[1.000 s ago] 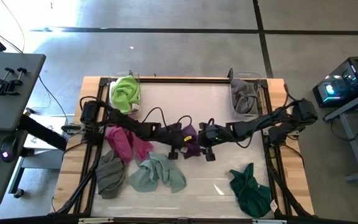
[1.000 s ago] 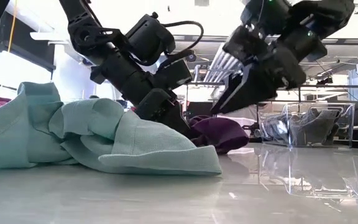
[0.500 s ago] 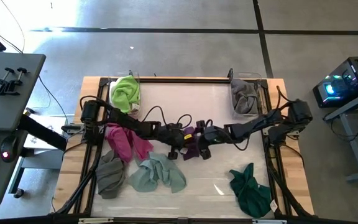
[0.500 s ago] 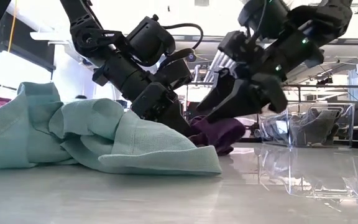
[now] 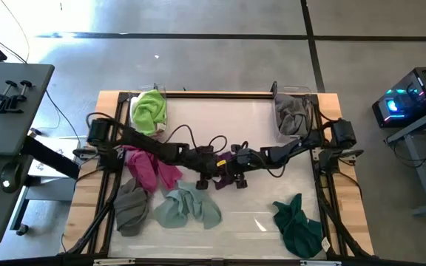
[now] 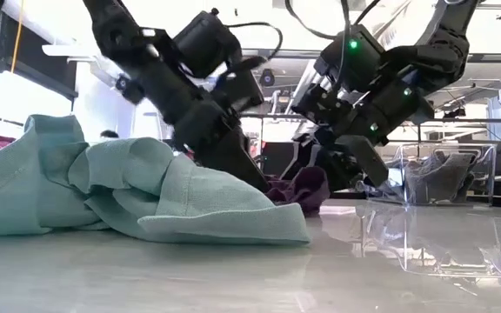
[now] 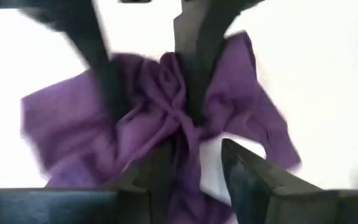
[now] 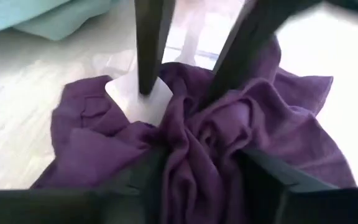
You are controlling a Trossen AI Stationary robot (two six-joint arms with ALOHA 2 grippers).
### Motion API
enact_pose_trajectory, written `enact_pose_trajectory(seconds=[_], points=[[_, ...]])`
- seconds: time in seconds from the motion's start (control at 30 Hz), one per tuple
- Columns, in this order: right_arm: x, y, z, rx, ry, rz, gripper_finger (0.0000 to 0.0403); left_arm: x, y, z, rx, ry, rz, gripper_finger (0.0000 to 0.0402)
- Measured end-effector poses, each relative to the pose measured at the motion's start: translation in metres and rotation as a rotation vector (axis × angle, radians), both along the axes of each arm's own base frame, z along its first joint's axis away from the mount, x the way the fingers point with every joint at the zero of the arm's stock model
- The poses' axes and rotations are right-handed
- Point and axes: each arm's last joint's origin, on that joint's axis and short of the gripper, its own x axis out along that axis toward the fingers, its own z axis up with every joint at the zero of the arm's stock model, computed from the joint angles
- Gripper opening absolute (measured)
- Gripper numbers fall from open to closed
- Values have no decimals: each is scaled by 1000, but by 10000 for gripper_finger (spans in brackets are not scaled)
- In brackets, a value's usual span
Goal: Sort towels by color in basket
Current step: Put the violet towel into the right transparent bin
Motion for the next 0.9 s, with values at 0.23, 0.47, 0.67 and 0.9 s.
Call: enact_pose_trajectory(seconds=[0.23,0.47,0.67,0.9], points=[[-9,3,10,-16,56,-149,30,-29,-9,38,187,103,228,152],[-15,6,23,57,38,-233,32,-30,-7,30,133,91,434,140],[-14,8,23,115,37,-207,54,-11,10,-10,146,70,505,136],[-12,11,25,90,-2,-171,84,9,21,-35,133,-44,412,136]])
